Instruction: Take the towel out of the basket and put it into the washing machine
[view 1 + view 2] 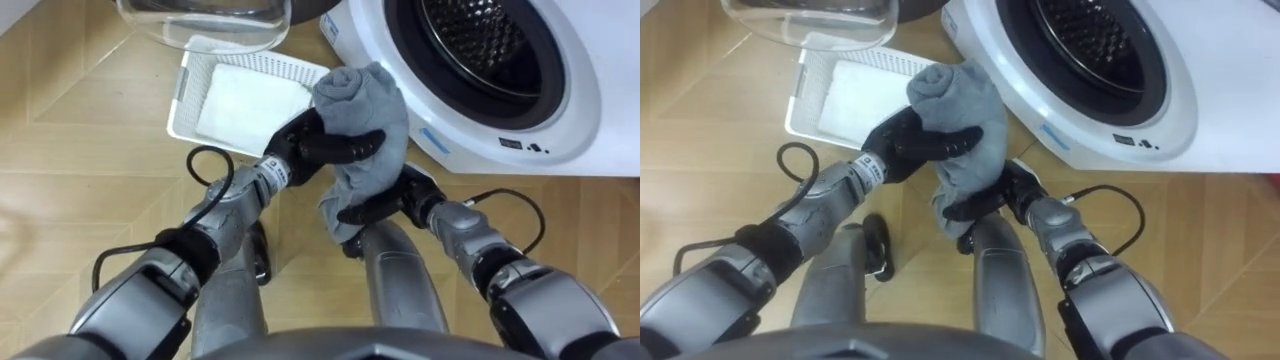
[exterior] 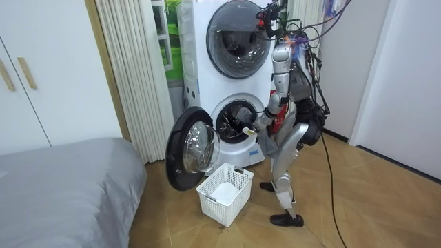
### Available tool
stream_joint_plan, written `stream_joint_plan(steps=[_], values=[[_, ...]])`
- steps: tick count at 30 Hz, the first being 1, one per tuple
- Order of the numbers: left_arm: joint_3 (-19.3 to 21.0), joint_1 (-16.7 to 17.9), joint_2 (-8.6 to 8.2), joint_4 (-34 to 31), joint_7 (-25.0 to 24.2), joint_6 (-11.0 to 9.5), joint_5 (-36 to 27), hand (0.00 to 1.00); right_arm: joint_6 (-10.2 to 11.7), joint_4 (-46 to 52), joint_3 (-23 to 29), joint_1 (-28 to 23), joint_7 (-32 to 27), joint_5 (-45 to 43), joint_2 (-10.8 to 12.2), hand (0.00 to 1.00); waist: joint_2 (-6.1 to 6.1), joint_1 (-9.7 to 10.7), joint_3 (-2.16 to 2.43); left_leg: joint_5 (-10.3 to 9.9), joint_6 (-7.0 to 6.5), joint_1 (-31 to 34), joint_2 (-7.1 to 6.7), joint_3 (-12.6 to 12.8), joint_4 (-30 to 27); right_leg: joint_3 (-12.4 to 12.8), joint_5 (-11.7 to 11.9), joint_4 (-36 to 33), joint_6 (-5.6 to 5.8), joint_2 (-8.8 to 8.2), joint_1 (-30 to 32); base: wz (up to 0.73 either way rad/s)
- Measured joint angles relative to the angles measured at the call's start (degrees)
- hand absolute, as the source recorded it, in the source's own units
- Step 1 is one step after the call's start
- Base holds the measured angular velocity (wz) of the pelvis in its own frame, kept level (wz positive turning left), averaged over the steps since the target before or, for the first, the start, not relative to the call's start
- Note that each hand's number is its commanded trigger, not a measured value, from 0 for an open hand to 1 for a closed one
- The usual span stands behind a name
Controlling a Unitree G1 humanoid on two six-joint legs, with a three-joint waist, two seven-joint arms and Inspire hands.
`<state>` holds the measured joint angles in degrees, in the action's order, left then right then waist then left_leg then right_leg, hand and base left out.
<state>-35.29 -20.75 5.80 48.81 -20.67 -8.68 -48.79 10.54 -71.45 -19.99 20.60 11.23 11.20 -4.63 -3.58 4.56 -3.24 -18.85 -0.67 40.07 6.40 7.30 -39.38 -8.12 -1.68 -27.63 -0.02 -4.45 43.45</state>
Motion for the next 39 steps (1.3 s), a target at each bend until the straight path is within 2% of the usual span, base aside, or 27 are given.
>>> stream_joint_plan(steps=[5, 10, 13, 14, 15, 23, 26, 29, 32, 34, 39], values=[[0.6, 0.5, -0.01, 0.0, -0.1, 1.0, -6.1, 1.0, -0.2, 1.0, 1.2, -0.1, -0.2, -0.3, 0.1, 1.0, 0.37, -0.3, 0.22, 0.0, 0.0, -0.1, -0.01, -0.1, 0.0, -0.1, 0.0, 0.0, 0.01, -0.04, -0.1, 0.0], [1.2, 1.2, -0.29, 0.0, -0.1, 1.3, -10.6, 1.0, -0.2, 1.0, 1.1, -0.1, -0.8, -0.5, 0.1, 1.0, 1.52, -1.2, 0.91, 0.0, 0.05, -0.9, -0.04, 0.1, 0.2, 0.1, 0.1, -0.1, -0.03, -0.06, -0.6, -0.01], [1.3, 1.6, -0.37, 0.0, -0.1, 1.4, -11.9, 1.0, -0.2, 1.0, 1.1, -0.2, -1.3, -0.5, 0.2, 1.0, 1.57, -1.8, 0.93, 0.4, 0.31, -1.8, -0.14, 0.2, 0.9, 0.1, 0.1, 0.1, -0.14, -0.12, -1.3, 0.0], [1.4, 1.7, -0.38, 0.0, -0.1, 1.4, -11.9, 0.35, -0.2, 1.0, 1.1, -0.2, -1.3, -0.6, 0.2, 1.0, 1.57, -1.9, 0.93, 0.4, 0.35, -2.0, -0.14, 0.2, 1.0, 0.1, 0.1, 0.1, -0.17, -0.12, -1.5, 0.0], [1.6, 1.7, -0.46, 0.0, -0.1, 1.4, -11.9, 0.0, -0.2, 1.1, 1.1, -0.4, -1.5, -0.5, 0.2, 1.0, 1.56, -2.0, 0.93, 0.5, 0.43, -2.2, -0.14, 0.2, 1.2, 0.1, 0.1, 0.1, -0.2, -0.11, -1.6, 0.0], [4.5, 2.1, -1.72, 0.0, -0.1, 2.1, -12.3, 0.0, -0.6, 2.5, 1.2, -1.9, -3.1, 0.6, 0.1, 1.0, 1.55, -2.4, 0.91, 0.8, 0.7, -2.4, -0.04, 0.4, 2.0, 0.1, 0.2, 0.7, -0.52, 0.12, -1.6, 0.0], [5.2, 3.2, -1.81, 0.0, -0.1, 2.0, -12.3, 0.0, -0.9, 1.4, 1.4, -2.2, -4.1, 2.5, 0.1, 1.0, 1.61, -3.5, 0.85, 0.9, 0.8, -2.5, 0.0, 0.4, 2.6, 0.2, 0.3, 1.1, -0.57, 0.3, -1.6, -0.01], [6.9, 4.0, -1.65, -0.1, 0.3, 2.0, -11.4, 0.0, -1.9, 0.8, 2.7, -2.4, -5.3, 5.2, 0.0, 1.0, 2.01, -4.5, 0.57, 0.8, 0.81, -2.4, 0.0, 0.4, 2.8, 0.1, 0.2, 1.3, -0.61, 0.33, -1.5, 0.0], [8.9, 5.4, -1.12, -1.3, 3.1, 1.1, -6.2, 0.0, -2.0, 0.9, 4.7, -2.7, -7.0, 8.3, -0.1, 1.0, 2.02, -5.5, 0.56, 0.8, 0.8, -2.3, -0.07, 0.4, 2.7, 0.1, 0.1, 1.1, -0.54, 0.27, -1.4, 0.0], [11.4, 6.7, -0.64, -1.5, 7.0, 0.4, -1.1, 0.0, -2.0, 0.9, 6.0, -3.5, -8.7, 12.4, -0.1, 1.0, 2.04, -6.3, 0.53, 0.8, 0.78, -2.2, -0.08, 0.4, 2.7, 0.1, 0.0, 1.0, -0.5, 0.23, -1.4, 0.0], [15.2, 9.9, 0.19, 1.0, 13.9, -0.6, 7.0, 0.0, -2.0, 0.9, 8.7, -4.1, -12.0, 17.2, -0.2, 1.0, 2.2, -6.6, 0.45, 0.8, 0.78, -1.8, -0.19, 0.1, 2.6, 0.0, -0.1, 0.9, -0.45, 0.21, -1.4, 0.01]])
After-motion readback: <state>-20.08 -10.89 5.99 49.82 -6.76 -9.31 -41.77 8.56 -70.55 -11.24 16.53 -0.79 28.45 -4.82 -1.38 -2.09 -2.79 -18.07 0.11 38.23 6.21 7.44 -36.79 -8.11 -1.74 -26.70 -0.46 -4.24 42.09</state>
